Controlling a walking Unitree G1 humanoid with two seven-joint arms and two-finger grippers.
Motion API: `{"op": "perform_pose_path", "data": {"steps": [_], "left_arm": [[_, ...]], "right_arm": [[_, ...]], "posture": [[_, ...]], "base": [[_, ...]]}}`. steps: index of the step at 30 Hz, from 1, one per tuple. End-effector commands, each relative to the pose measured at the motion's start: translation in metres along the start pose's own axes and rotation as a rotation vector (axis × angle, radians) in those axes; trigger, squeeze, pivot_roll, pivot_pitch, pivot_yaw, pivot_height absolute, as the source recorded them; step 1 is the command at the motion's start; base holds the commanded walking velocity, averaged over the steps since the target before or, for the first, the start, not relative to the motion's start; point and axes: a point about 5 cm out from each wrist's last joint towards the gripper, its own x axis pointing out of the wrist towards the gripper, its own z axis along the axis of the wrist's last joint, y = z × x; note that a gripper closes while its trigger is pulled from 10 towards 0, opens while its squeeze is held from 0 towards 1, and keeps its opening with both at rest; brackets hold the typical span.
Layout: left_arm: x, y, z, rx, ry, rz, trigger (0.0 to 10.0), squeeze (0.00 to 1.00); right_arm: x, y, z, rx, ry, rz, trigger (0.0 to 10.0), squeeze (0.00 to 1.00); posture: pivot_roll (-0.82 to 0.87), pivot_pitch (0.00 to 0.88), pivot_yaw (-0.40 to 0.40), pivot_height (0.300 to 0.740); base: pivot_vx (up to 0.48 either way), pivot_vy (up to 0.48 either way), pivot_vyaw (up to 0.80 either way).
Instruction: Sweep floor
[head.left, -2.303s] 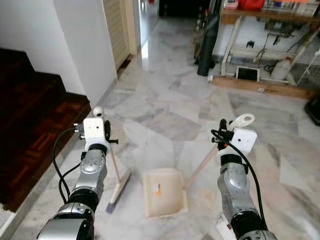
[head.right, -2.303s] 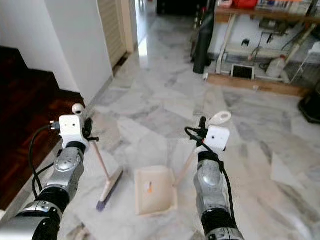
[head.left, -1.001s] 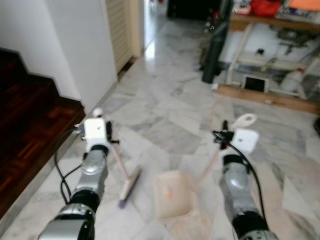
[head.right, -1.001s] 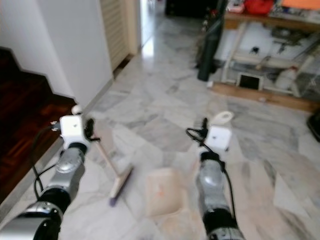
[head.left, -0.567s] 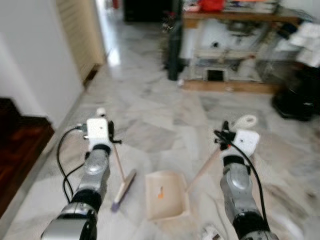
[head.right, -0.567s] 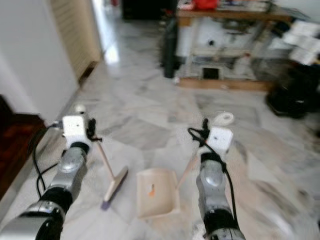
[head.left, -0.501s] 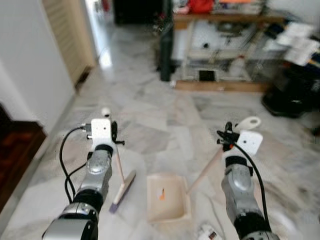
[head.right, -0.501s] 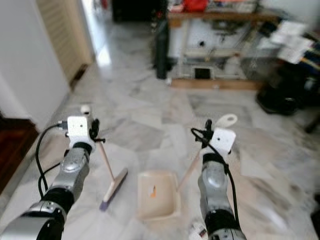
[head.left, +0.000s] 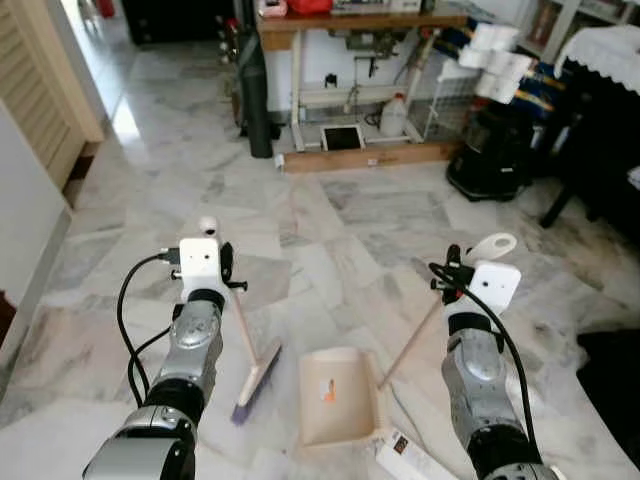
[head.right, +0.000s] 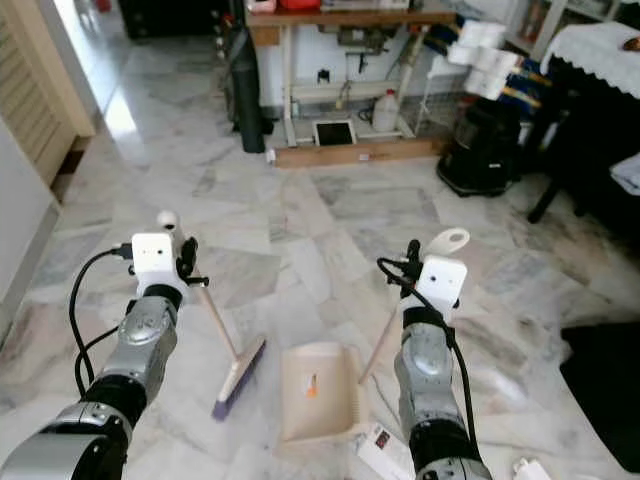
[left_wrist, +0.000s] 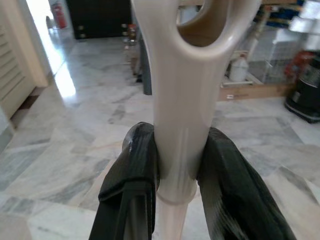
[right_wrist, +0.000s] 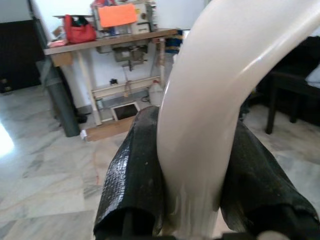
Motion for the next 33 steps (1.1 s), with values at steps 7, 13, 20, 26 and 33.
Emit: {"op": "perform_pose_path", "data": {"steps": [7, 13, 20, 26, 33], "left_arm": [[0.0059, 0.0040, 0.0150, 0.002, -0.070, 0.021, 10.0, 0.00], [0.0063, 0.0044, 0.0158, 0.003, -0.072, 0.020, 10.0, 0.00], [0.0063, 0.0043, 0.0160, 0.001, -0.074, 0.019, 10.0, 0.00], [0.0065, 0.0046, 0.0165, -0.001, -0.076, 0.021, 10.0, 0.00], [0.0068, 0.0045, 0.0171, 0.001, -0.078, 0.021, 10.0, 0.00]], "right_arm": [[0.0057, 0.0022, 0.0113, 0.004, -0.047, 0.003, 10.0, 0.00], [0.0063, 0.0024, 0.0118, 0.004, -0.047, 0.005, 10.0, 0.00], [0.0066, 0.0021, 0.0120, 0.003, -0.048, 0.003, 10.0, 0.00], [0.0067, 0.0021, 0.0121, 0.004, -0.047, 0.004, 10.0, 0.00], [0.0070, 0.0022, 0.0120, 0.004, -0.045, 0.005, 10.0, 0.00]], "posture": [[-0.02, 0.000, 0.016, 0.740], [-0.02, 0.000, 0.015, 0.740], [-0.02, 0.000, 0.015, 0.740], [-0.02, 0.000, 0.014, 0.740], [-0.02, 0.000, 0.014, 0.740]], "base": [[0.000, -0.376, -0.77], [0.000, 0.000, -0.77], [0.000, 0.000, -0.77], [0.000, 0.000, -0.77], [0.000, 0.000, -0.77]]}}
